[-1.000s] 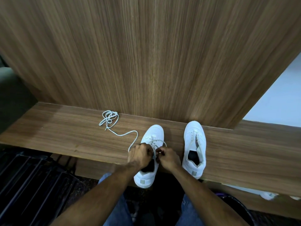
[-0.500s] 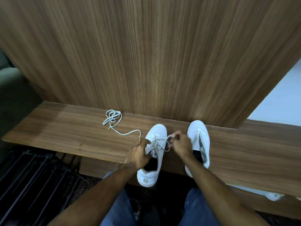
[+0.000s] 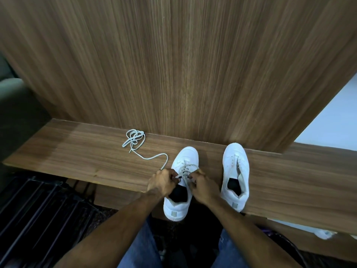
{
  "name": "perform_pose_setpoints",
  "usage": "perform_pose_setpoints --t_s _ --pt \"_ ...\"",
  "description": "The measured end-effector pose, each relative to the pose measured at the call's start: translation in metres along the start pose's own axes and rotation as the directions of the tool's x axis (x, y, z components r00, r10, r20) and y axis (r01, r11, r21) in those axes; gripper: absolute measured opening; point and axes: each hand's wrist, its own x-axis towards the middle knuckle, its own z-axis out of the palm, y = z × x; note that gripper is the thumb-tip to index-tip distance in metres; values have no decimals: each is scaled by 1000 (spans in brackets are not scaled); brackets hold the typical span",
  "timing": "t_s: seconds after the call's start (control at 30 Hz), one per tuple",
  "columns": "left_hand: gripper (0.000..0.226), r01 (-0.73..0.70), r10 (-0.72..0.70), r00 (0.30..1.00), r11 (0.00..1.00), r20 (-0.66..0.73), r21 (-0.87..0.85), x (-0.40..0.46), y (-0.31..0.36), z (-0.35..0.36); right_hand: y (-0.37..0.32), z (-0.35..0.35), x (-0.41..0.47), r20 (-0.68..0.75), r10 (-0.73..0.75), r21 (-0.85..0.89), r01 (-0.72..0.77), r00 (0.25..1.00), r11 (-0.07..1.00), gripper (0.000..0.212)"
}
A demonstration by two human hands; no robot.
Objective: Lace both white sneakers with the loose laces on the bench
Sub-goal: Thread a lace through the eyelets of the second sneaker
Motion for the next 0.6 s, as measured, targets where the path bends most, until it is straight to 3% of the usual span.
perform_pose_setpoints --t_s 0.13,0.17,0.23,0.3,0.37,0.43,0.5,0.6 --pt "23 17 -17 1000 1000 4 -16 -3 0 -1 -6 -1 6 -50 66 17 -65 997 998 17" --pt "23 21 -21 1000 1000 6 -22 -3 0 -1 -6 -7 9 -76 110 87 -103 991 991 16" --pt "23 23 -23 1000 1000 6 -21 -3 0 -1 -8 -26 15 -171 230 410 -143 958 901 15" --pt "23 16 -16 1000 1000 0 8 -3 0 -1 -8 -55 22 -334 359 689 -34 872 724 18" --pt "24 14 -14 1000 1000 -7 22 -4 1 -1 -4 -85 27 -485 470 766 98 738 636 15" --pt "24 15 -15 1000 1000 -9 26 -6 3 -1 4 -104 31 -547 514 762 139 661 633 12" --pt "24 17 -17 1000 999 -15 32 -7 4 -1 13 -105 31 -548 471 696 64 692 715 10" --pt "25 23 -23 1000 999 -16 36 -7 4 -1 19 -76 21 -430 299 398 -118 852 910 31"
